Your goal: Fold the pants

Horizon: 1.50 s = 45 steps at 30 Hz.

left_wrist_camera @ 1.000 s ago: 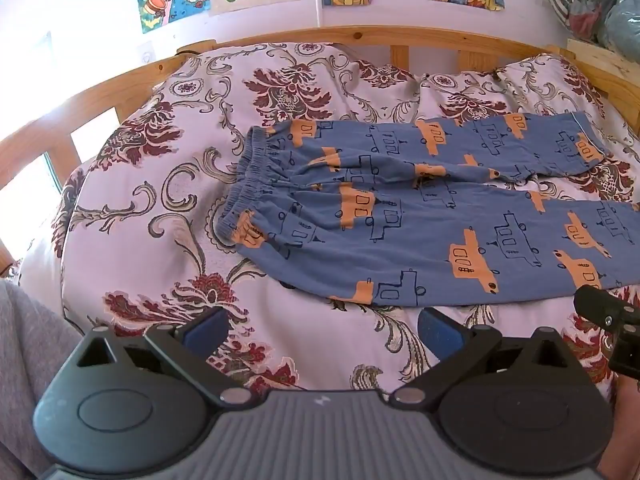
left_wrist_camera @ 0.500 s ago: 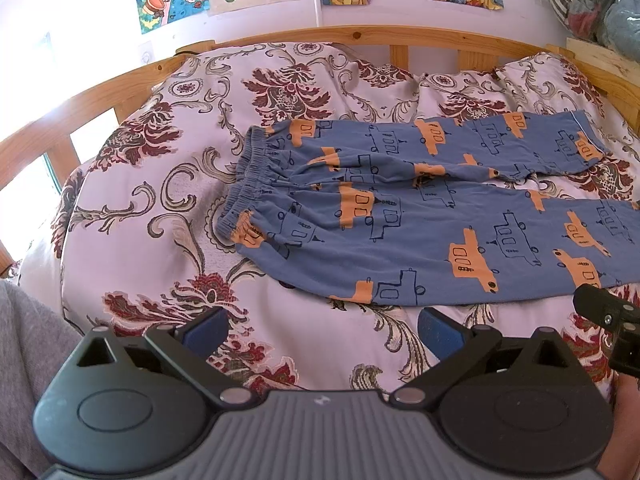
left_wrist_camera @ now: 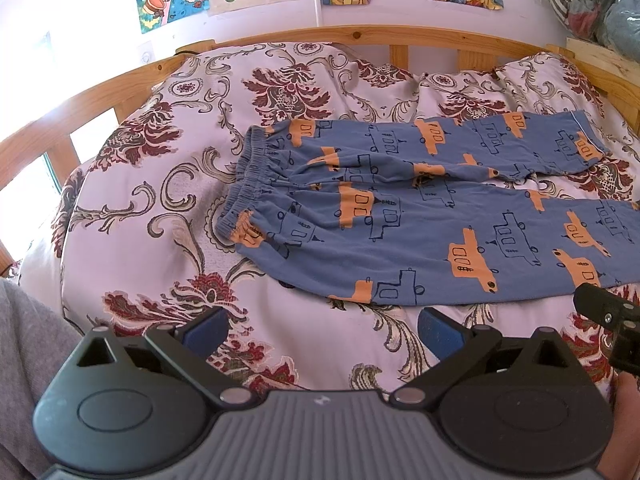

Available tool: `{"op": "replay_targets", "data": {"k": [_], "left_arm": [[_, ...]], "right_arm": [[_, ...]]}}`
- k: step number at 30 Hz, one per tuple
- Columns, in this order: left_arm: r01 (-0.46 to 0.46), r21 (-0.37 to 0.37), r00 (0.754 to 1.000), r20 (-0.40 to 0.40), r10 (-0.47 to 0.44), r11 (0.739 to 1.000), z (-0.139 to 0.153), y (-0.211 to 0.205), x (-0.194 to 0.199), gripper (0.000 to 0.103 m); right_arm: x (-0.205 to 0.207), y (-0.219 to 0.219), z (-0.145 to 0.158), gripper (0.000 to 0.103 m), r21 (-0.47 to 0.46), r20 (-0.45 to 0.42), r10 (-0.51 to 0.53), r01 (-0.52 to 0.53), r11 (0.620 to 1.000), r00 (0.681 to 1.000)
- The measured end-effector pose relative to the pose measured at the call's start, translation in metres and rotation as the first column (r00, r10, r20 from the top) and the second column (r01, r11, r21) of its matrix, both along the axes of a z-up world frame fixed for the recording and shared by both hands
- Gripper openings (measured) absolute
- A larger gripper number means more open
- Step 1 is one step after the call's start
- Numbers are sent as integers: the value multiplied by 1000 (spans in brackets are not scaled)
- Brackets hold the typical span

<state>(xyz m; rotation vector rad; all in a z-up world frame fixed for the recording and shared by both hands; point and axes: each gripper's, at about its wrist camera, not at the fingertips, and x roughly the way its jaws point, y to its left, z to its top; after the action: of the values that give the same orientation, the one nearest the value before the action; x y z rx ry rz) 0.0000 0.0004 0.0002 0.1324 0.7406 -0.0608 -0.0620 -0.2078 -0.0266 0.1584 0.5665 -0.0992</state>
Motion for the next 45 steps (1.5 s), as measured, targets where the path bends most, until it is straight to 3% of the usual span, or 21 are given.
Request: {"op": "replay_targets", "data": {"k": [5, 9, 13, 21, 28, 33, 38, 41, 45], "left_arm": [[-3, -2, 1000, -6, 3, 1000, 0, 0, 1, 103], [16, -6, 998, -66, -16, 1000, 1, 0, 7, 103], [26, -73, 993, -116, -34, 997, 11, 2, 22, 103], [79, 34, 989, -129, -74, 996, 13, -9, 56, 103], [108, 32, 981, -167, -101, 994, 13, -13, 68, 103], [145, 38, 977, -161, -137, 989, 21, -13, 92, 103], [219, 13, 959, -186, -213, 976, 30, 4, 149, 103], [241, 11, 964, -120, -238, 970, 38, 24, 190, 103], [300, 76, 954, -7, -301, 951, 36, 44, 246, 103]], "right_arm": [[0, 1, 2, 102, 3, 4, -5, 5, 1000, 1000], [2, -5, 3, 102, -2, 9, -17, 17, 1000, 1000], [12, -10, 8, 102, -40, 13, -26, 27, 999, 1000], [26, -22, 10, 102, 15, -39, -34, 35, 999, 999], [37, -32, 24, 102, 6, -33, -30, 30, 1000, 999], [71, -37, 39, 102, -31, -39, 84, -85, 996, 996], [130, -36, 42, 102, -90, -75, 245, -251, 964, 967], [173, -35, 34, 102, -149, -112, 349, -363, 920, 930], [234, -41, 22, 102, -164, -152, 453, -474, 865, 878]]}}
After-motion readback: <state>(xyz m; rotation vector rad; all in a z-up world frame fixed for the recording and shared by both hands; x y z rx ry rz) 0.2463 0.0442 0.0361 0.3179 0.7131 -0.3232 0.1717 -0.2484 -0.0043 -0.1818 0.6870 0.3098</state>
